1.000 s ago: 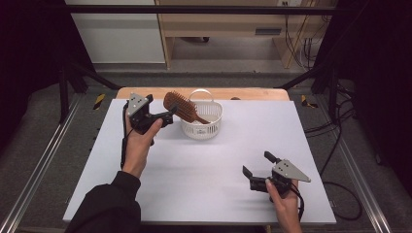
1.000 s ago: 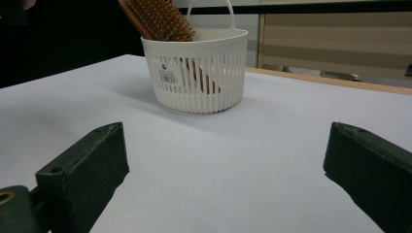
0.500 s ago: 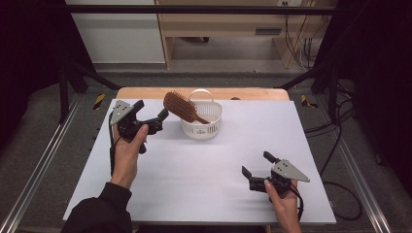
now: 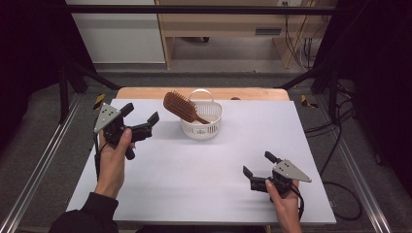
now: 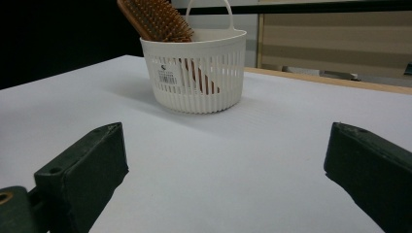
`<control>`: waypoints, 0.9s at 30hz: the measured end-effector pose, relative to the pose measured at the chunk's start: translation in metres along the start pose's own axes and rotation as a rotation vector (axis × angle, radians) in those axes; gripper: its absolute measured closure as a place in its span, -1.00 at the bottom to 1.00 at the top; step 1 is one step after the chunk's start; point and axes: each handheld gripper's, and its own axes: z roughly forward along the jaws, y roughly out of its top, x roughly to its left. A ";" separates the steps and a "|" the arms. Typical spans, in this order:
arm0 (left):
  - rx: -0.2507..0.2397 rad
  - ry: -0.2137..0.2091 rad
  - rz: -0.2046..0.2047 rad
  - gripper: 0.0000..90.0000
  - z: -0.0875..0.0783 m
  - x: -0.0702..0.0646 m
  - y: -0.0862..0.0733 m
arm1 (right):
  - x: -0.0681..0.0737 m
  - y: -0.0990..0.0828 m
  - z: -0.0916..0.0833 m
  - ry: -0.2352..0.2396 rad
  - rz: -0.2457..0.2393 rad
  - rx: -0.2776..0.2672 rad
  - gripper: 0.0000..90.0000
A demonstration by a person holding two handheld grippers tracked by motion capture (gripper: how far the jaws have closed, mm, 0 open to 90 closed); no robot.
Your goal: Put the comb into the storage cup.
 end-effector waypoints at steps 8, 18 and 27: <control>-0.015 0.000 -0.001 -0.96 -0.020 0.009 -0.001 | -0.001 0.002 -0.001 0.000 0.004 -0.013 -0.95; -0.009 0.039 -0.009 -0.96 -0.042 0.027 -0.009 | -0.006 0.001 -0.011 -0.029 -0.002 -0.021 -0.93; -0.029 0.042 0.030 -0.95 -0.062 0.031 -0.004 | -0.011 0.002 -0.013 -0.046 -0.033 -0.027 -0.92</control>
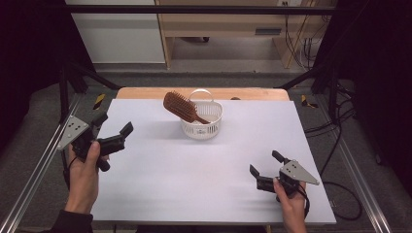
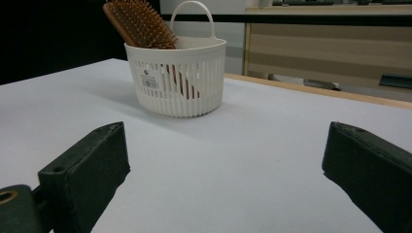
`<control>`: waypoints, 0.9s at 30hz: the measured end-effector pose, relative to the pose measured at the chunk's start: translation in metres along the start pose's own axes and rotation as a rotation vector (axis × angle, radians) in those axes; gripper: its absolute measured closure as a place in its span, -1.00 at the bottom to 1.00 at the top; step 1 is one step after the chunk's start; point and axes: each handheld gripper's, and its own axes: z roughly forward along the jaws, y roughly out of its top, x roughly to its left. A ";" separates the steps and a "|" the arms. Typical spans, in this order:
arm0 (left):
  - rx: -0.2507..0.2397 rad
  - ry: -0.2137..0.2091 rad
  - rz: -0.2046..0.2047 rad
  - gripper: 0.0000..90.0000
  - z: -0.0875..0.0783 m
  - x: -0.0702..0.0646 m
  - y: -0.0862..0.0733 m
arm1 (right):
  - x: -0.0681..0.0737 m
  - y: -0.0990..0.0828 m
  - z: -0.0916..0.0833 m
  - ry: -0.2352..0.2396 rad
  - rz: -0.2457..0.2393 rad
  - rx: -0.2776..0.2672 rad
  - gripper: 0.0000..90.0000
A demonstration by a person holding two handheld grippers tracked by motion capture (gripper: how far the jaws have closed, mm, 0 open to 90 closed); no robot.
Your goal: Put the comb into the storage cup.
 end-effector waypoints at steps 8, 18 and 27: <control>0.001 0.009 0.017 -0.95 -0.014 0.002 -0.004 | -0.004 0.000 -0.004 -0.012 -0.012 -0.012 -0.92; 0.003 0.013 0.044 -0.95 -0.024 0.011 -0.017 | -0.015 0.001 -0.011 -0.045 -0.017 -0.041 -0.93; 0.004 0.011 0.054 -0.96 -0.035 0.014 -0.036 | -0.020 0.000 -0.019 -0.047 -0.044 -0.051 -0.95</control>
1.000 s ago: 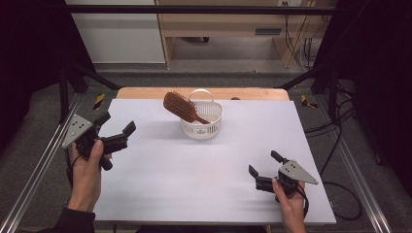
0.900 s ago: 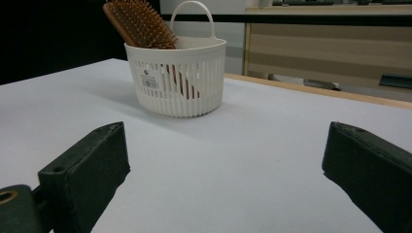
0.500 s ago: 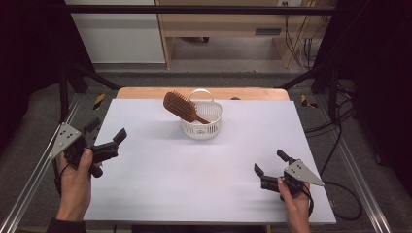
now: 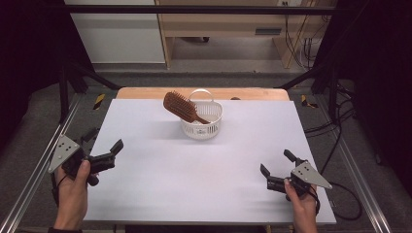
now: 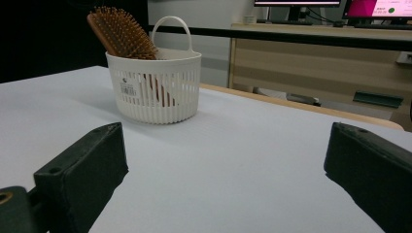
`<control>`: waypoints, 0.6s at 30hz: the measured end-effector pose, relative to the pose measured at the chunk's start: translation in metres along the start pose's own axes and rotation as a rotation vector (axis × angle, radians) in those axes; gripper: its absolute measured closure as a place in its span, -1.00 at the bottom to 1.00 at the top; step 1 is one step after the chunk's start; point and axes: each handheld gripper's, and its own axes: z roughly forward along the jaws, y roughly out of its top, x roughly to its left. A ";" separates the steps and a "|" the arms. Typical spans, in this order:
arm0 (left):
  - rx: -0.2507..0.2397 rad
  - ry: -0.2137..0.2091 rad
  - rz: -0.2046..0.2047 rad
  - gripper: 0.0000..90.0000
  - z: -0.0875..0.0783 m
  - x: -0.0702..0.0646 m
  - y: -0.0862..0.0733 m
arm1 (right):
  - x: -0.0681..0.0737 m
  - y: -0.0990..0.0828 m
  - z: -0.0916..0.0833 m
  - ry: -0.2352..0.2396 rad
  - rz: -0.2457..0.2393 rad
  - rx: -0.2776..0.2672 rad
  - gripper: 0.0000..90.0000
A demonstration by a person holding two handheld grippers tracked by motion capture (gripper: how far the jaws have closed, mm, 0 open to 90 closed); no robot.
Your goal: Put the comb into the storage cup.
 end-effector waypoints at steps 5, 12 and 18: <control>-0.014 0.007 -0.019 -0.96 -0.007 0.005 -0.013 | -0.004 -0.001 -0.003 -0.004 0.007 -0.002 -0.95; 0.022 0.030 0.031 -0.96 -0.012 0.012 -0.033 | -0.006 -0.002 -0.006 0.005 -0.001 0.004 -0.95; 0.027 0.042 -0.021 -0.95 -0.016 0.016 -0.051 | -0.005 -0.003 -0.007 0.020 -0.004 0.006 -0.95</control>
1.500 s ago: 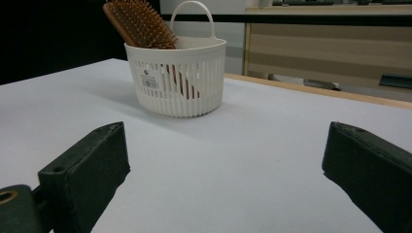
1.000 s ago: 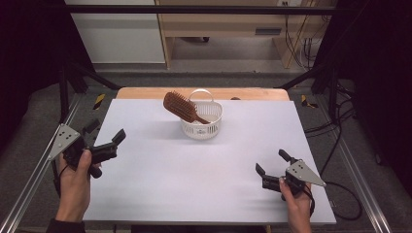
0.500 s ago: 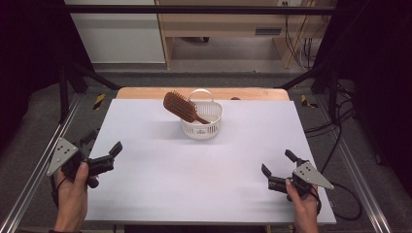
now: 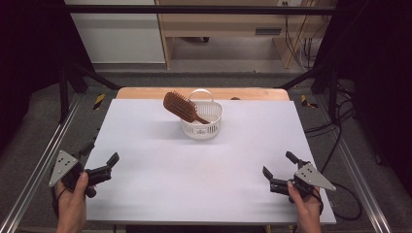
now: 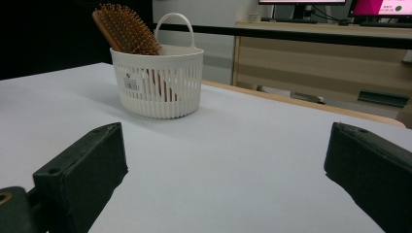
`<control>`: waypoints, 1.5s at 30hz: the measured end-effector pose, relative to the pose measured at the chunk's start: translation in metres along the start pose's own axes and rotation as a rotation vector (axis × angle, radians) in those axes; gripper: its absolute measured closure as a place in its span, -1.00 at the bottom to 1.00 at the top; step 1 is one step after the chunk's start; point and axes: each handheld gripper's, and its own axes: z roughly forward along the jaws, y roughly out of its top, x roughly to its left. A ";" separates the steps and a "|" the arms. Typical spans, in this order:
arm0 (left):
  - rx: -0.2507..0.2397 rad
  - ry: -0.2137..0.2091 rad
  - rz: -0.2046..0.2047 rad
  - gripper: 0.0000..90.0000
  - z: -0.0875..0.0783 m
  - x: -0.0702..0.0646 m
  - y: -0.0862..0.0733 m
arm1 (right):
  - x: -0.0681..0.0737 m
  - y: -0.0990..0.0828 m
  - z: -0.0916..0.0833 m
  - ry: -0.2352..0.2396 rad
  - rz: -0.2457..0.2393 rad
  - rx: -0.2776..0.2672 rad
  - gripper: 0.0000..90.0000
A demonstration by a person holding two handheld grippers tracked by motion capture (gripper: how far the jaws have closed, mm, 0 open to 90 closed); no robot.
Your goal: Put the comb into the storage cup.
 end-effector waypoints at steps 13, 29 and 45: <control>0.024 -0.036 0.042 -0.95 -0.003 -0.010 -0.019 | 0.000 -0.002 -0.001 0.008 0.011 -0.002 -0.95; 0.021 -0.127 0.037 -0.95 0.002 -0.033 -0.036 | 0.002 -0.004 0.002 0.031 0.000 0.014 -0.95; 0.014 -0.156 0.053 -0.95 -0.005 -0.057 -0.046 | 0.007 -0.005 0.005 0.071 0.013 0.019 -0.95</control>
